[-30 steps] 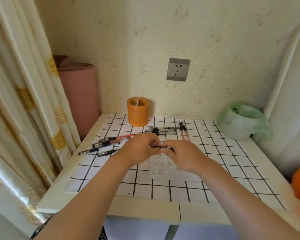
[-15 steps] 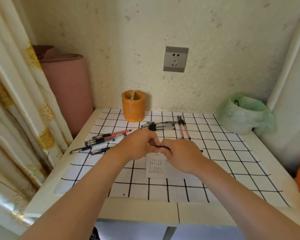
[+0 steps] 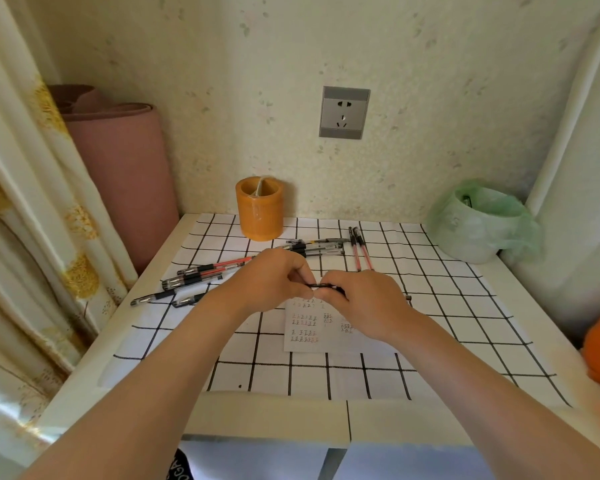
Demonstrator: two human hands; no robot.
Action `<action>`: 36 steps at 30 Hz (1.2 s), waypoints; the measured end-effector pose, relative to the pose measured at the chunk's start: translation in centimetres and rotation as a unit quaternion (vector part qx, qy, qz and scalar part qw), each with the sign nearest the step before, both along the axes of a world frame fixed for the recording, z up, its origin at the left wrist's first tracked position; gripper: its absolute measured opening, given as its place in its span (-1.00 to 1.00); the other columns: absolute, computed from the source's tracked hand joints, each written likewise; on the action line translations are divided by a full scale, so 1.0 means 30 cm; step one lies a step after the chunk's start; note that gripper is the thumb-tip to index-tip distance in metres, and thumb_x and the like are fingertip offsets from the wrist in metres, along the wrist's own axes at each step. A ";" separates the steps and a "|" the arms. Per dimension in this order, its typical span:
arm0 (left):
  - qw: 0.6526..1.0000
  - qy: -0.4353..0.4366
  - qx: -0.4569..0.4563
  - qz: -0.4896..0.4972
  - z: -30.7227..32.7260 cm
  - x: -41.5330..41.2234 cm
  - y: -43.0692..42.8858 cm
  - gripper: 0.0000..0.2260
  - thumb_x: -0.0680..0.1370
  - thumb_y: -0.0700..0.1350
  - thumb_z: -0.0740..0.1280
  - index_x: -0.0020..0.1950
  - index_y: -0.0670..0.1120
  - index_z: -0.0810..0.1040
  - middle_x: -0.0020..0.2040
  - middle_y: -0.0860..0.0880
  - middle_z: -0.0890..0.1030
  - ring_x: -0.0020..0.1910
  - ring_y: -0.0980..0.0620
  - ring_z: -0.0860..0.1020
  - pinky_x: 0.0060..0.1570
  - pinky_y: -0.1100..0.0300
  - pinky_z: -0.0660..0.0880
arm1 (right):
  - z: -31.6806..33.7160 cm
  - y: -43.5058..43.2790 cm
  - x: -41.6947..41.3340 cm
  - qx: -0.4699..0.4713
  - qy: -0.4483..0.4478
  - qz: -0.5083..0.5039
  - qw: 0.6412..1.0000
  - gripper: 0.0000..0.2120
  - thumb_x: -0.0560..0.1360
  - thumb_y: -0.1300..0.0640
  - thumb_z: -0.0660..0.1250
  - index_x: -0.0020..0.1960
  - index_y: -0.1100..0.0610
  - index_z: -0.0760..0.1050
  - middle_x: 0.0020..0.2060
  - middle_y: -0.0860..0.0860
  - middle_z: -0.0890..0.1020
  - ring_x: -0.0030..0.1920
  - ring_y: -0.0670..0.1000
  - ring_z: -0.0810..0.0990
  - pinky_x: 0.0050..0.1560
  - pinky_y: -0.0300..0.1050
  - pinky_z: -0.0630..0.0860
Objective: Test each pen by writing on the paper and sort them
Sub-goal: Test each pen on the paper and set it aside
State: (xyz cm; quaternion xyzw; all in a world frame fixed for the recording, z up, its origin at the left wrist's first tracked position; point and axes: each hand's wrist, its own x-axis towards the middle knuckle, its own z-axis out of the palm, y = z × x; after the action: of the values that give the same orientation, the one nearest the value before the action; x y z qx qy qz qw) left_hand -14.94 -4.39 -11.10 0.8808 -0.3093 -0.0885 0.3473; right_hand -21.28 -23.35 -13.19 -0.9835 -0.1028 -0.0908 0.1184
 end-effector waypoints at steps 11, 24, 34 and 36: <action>0.986 -0.055 0.157 0.031 -0.034 -0.004 0.025 -0.79 0.58 -0.06 0.34 0.20 0.12 0.58 0.08 0.14 0.62 0.00 0.15 0.53 0.00 0.21 0.51 | -0.002 -0.059 -0.026 0.550 0.168 -0.071 0.815 -0.50 0.53 0.53 0.02 0.08 0.13 0.63 -0.08 0.14 0.58 -0.23 0.04 0.60 -0.18 0.00 0.64; 0.969 -0.049 0.242 0.012 -0.094 -0.001 -0.009 -0.72 0.45 0.00 0.43 0.15 0.10 0.55 0.04 0.10 0.53 0.03 0.07 0.50 0.03 0.14 0.53 | -0.079 -0.025 -0.049 0.552 0.165 -0.093 0.812 -0.79 0.59 0.31 0.19 0.05 0.18 0.60 -0.26 0.17 0.68 -0.31 0.12 0.66 -0.41 -0.12 0.36; 0.982 0.005 0.189 -0.013 -0.123 0.014 -0.041 -0.67 0.41 0.09 0.50 0.10 0.12 0.50 -0.05 0.17 0.46 -0.05 0.14 0.48 -0.10 0.24 0.46 | -0.106 -0.020 -0.023 0.435 0.156 -0.041 0.886 -0.88 0.42 0.35 0.40 -0.24 0.27 0.46 -0.44 0.15 0.59 -0.48 0.04 0.54 -0.37 -0.06 0.51; 0.982 0.010 0.186 -0.013 -0.124 0.017 -0.042 -0.66 0.41 0.08 0.50 0.12 0.11 0.49 -0.05 0.16 0.46 -0.06 0.14 0.48 -0.11 0.24 0.45 | -0.113 -0.020 -0.022 0.427 0.156 -0.027 0.890 -0.85 0.42 0.36 0.40 -0.26 0.25 0.45 -0.42 0.18 0.56 -0.48 0.03 0.53 -0.41 -0.08 0.49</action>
State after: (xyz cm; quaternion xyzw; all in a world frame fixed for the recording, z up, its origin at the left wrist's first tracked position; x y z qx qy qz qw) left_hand -14.43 -5.65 -14.82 0.9251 -0.2955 -0.1576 0.1791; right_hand -21.93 -23.94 -16.58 -0.8420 -0.0074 0.0250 0.5389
